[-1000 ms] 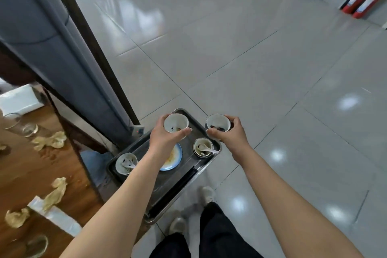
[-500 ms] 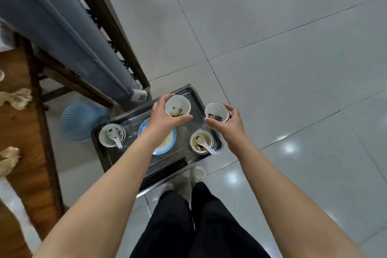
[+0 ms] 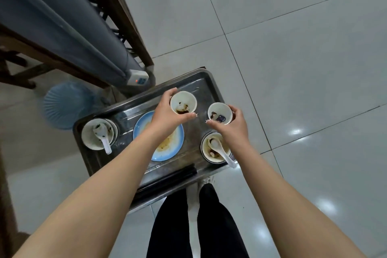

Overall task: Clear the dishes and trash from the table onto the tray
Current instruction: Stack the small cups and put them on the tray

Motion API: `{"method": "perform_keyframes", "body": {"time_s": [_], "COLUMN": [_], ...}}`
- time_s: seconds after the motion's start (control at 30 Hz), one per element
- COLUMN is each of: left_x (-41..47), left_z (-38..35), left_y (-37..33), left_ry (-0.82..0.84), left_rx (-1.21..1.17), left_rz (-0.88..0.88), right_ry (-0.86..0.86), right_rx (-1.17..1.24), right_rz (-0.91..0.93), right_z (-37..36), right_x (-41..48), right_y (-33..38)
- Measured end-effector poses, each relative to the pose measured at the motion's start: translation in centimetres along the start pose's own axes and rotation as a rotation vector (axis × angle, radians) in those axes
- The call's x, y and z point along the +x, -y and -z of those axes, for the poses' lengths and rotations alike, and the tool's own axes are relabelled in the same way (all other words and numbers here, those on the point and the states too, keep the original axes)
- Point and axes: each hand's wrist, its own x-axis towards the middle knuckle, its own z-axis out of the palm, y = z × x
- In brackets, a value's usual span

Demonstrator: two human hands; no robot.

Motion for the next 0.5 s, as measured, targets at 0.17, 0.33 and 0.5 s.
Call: {"method": "perform_keyframes", "body": {"time_s": [0.17,0.33,0.5], "left_x": [2.6,4.2,5.5], "left_z": [-2.0,-3.5,-3.8], "left_y": [2.5,4.2,5.1], "left_ry": [0.003,0.046,0.03], "left_rx": [-0.018,0.003,0.094], "left_rz": [0.027,-0.001,0.004], "right_ry": [-0.007,-0.072,-0.071], "right_rx": [-0.094,-0.19,-0.295], "right_rz": [-0.013,-0.006,0.014], "right_z": [-2.4,-3.7,-4.6], "right_x": [2.5,4.3,5.3], "right_y": [-2.8,-5.1,-5.9]}}
